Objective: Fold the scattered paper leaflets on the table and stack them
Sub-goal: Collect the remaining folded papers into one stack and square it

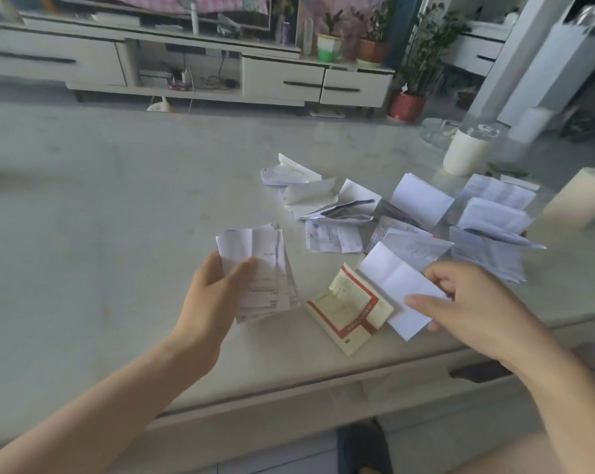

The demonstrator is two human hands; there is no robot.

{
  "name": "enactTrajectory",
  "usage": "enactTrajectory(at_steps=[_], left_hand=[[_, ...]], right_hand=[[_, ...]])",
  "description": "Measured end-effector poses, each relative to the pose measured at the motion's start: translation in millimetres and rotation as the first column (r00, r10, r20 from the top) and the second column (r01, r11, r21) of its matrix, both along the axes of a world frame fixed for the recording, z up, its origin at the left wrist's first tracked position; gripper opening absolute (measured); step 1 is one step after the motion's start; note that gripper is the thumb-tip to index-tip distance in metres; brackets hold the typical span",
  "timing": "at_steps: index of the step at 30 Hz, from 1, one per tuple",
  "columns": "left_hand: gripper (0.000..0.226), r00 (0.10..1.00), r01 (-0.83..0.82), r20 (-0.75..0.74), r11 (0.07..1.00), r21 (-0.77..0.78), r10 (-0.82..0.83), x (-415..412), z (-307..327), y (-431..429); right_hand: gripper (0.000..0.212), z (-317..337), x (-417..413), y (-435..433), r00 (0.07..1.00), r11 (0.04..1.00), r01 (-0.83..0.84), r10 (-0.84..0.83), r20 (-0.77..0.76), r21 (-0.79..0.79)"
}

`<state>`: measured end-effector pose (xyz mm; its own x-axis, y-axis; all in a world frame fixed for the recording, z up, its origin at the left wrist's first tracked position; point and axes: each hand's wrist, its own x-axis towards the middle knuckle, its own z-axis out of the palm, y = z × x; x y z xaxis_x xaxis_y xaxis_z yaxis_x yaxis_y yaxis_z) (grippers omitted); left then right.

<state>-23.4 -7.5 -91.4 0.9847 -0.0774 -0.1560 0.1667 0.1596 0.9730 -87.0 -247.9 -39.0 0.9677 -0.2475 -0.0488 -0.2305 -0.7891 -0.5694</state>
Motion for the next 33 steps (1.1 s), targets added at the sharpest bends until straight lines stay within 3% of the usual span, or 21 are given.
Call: enactTrajectory(at_steps=[3,5,7,10,15,17,19,21,24,28,31,33], left_hand=[[0.01,1.0,-0.019,0.003,1.0,-0.011,0.019,1.5,-0.7,-2.1],[0.012,1.0,-0.019,0.001,1.0,-0.023,0.019,2.2,0.9,-1.5],[0.015,1.0,-0.011,0.02,0.999,-0.034,0.012,2.3,5.4,-0.3],[0.018,0.998,0.025,0.058,0.998,-0.054,-0.022,0.4,11.2,-0.3],[0.024,0.99,0.071,0.129,0.996,-0.062,-0.062,-4.5,13.9,1.5],[0.026,0.985,0.083,0.156,0.995,-0.047,-0.074,-3.8,14.6,6.8],[0.014,0.983,0.096,0.163,0.994,-0.044,-0.088,-2.6,15.0,11.4],[0.011,0.986,0.073,0.152,0.996,-0.047,-0.065,0.4,16.7,16.4],[0.011,0.992,-0.005,0.123,0.996,-0.09,0.016,8.5,16.2,23.2],[0.01,0.995,-0.042,0.084,0.977,-0.21,0.061,12.5,13.6,27.1],[0.036,0.994,0.034,0.104,0.989,-0.145,-0.018,9.5,12.4,20.6],[0.042,0.991,0.042,0.13,0.995,-0.091,-0.03,9.0,9.4,17.3]], right_hand=[[0.016,9.1,1.9,-2.6,0.969,0.998,0.045,-0.054,0.243,0.04],[0.02,19.0,2.5,3.9,0.898,0.98,0.02,-0.104,0.428,0.196],[0.016,25.7,1.3,20.2,0.825,0.9,-0.102,-0.161,0.542,0.423],[0.011,17.6,2.9,58.3,0.858,0.753,-0.262,-0.104,0.503,0.604],[0.03,-17.9,24.4,108.4,0.914,0.899,-0.143,-0.041,0.404,0.415],[0.031,-21.7,35.2,111.7,0.929,0.903,-0.128,-0.036,0.369,0.41],[0.032,-18.6,39.8,109.7,0.965,0.828,-0.097,-0.059,0.257,0.552],[0.042,-15.0,44.1,110.3,0.985,0.683,-0.091,-0.048,0.168,0.724],[0.038,-12.9,51.1,106.3,0.954,0.654,-0.114,-0.139,0.267,0.747],[0.027,-15.2,58.4,103.8,0.902,0.811,-0.174,-0.096,0.42,0.559],[0.025,-22.7,53.3,121.9,0.924,0.718,-0.297,0.049,0.38,0.629],[0.024,-30.1,49.6,132.6,0.908,0.712,-0.351,0.099,0.407,0.608]])
